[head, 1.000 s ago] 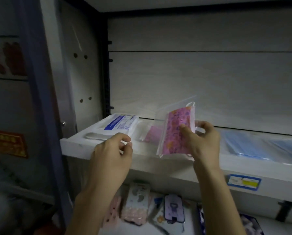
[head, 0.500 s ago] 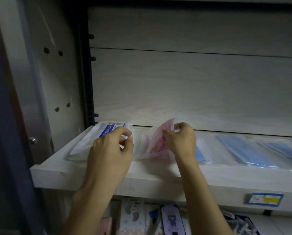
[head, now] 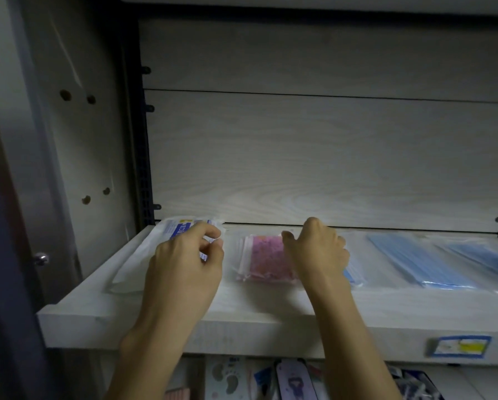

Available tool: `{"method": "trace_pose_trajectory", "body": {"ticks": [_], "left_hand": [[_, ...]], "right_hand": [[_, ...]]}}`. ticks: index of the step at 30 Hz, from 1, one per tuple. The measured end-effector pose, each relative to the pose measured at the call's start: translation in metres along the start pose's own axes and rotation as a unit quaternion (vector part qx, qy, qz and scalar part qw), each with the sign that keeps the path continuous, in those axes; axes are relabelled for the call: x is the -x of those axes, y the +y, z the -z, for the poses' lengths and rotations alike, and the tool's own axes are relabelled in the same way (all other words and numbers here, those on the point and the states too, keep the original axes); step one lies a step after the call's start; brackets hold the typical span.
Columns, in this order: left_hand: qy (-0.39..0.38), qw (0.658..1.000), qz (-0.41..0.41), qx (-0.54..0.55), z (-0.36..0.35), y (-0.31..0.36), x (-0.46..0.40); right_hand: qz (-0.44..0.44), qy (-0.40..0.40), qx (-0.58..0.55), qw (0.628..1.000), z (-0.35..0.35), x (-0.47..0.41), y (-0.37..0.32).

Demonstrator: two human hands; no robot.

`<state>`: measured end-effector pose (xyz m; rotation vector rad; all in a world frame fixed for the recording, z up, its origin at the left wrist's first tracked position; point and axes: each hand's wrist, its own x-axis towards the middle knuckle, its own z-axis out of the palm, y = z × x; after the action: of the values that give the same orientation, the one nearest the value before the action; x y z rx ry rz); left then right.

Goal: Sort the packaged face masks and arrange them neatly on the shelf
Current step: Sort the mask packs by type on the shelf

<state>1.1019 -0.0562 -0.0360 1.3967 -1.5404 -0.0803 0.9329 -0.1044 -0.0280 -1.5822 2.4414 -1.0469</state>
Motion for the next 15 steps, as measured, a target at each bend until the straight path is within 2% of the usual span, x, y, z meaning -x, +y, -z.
{"method": "trace_pose_trajectory", "body": {"ticks": [8, 15], "left_hand": [[-0.052, 0.998, -0.028, 0.009, -0.012, 0.009, 0.023], [-0.066, 0.995, -0.056, 0.043, -0.022, 0.027, 0.059]], "right_hand": [[0.072, 0.056, -0.06, 0.994, 0.028, 0.026, 0.032], [0.151, 0.127, -0.092, 0.976, 0.053, 0.053, 0.075]]}}
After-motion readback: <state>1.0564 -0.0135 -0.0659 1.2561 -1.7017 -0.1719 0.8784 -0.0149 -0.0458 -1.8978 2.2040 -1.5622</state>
